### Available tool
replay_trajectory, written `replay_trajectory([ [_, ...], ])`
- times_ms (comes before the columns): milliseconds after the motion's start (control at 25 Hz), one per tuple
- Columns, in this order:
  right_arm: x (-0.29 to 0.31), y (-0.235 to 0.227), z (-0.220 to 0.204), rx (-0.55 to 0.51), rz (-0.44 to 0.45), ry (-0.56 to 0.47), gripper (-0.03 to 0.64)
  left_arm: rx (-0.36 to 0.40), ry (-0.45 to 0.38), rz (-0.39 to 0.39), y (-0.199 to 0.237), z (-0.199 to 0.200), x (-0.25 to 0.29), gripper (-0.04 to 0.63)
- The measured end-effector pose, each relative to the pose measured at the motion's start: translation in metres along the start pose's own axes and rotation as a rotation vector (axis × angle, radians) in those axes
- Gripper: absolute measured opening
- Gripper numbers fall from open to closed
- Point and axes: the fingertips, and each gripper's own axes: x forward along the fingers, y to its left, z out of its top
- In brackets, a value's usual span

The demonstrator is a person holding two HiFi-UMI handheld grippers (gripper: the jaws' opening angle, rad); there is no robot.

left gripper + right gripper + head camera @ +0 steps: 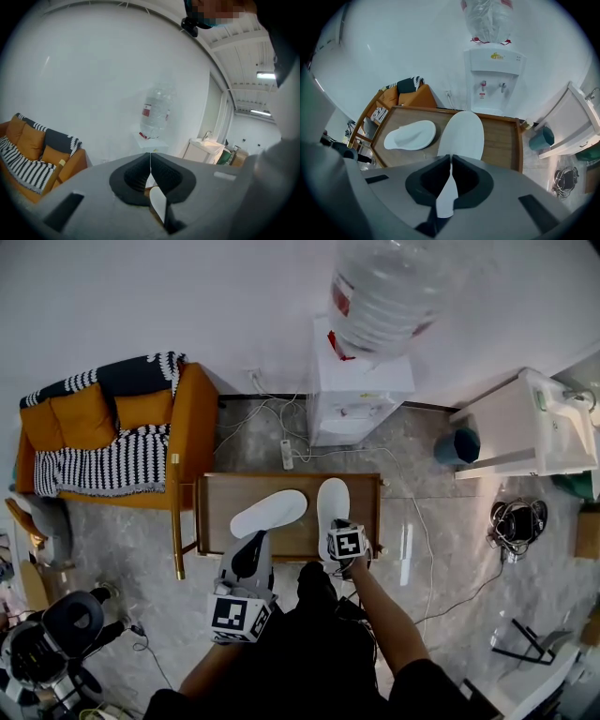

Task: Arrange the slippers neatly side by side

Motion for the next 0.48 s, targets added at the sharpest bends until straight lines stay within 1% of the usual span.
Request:
replay_trajectory([
  [200, 0.006, -0.007, -0.003, 0.013, 0.019, 0.013, 0.023, -0.005, 0.006, 0.023, -0.007, -0.004, 0.002, 0.017],
  [480, 0.012, -0.013, -0.008, 0.007, 0.027, 0.010, 0.023, 0.004, 0.019, 0.023, -0.018, -0.011, 0.003, 0.018],
])
